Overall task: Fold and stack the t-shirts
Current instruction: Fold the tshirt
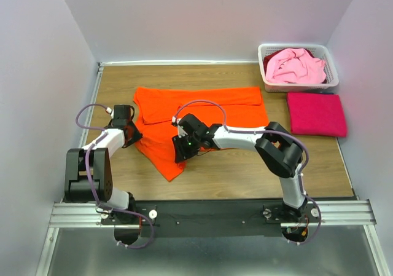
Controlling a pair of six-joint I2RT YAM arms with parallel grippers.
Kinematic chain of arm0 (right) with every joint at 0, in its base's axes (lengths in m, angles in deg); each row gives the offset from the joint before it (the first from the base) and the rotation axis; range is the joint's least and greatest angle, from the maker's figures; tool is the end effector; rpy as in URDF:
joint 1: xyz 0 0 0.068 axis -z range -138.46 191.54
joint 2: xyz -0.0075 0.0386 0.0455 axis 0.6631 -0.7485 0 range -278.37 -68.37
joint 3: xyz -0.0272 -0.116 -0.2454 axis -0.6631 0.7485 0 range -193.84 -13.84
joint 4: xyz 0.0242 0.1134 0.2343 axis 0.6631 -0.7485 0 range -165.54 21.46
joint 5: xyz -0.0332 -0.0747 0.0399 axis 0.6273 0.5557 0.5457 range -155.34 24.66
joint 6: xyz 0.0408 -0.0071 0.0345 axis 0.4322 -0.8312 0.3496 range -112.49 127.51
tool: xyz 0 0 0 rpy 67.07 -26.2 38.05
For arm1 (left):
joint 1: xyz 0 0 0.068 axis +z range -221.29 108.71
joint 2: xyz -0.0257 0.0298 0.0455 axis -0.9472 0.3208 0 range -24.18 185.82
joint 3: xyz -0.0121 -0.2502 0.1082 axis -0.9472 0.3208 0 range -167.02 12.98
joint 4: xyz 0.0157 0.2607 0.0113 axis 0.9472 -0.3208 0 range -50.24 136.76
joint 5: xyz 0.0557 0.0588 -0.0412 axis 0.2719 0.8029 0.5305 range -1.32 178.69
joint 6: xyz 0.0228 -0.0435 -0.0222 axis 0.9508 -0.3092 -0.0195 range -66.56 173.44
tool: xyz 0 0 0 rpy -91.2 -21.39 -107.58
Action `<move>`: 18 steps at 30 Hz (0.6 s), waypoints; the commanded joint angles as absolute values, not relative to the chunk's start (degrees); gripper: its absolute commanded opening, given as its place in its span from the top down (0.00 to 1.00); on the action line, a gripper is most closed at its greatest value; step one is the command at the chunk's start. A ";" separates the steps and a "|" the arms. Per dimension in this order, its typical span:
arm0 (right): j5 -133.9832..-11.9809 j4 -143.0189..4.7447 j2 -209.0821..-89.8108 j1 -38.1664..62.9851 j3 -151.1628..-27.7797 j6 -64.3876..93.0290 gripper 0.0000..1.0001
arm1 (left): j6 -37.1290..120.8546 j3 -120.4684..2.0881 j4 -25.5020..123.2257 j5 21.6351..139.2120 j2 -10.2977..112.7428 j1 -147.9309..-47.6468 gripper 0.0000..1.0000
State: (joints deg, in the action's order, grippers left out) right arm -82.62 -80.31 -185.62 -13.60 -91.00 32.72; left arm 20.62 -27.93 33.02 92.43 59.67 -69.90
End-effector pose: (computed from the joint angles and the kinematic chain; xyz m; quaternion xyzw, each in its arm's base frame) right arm 0.2392 0.3618 0.1514 -0.2887 0.8900 0.3169 0.1553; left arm 0.2719 0.0089 0.1617 -0.2906 0.9124 -0.0475 0.2842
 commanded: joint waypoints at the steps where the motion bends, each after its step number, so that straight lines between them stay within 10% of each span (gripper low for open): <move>1: -77.12 -85.50 -183.59 -12.17 -87.49 31.06 0.56 | 21.71 -28.24 31.38 95.89 60.89 -69.00 0.66; 18: -83.36 -89.28 -181.92 -11.90 -84.59 30.45 0.56 | 22.86 -27.98 29.71 98.35 59.31 -68.92 0.65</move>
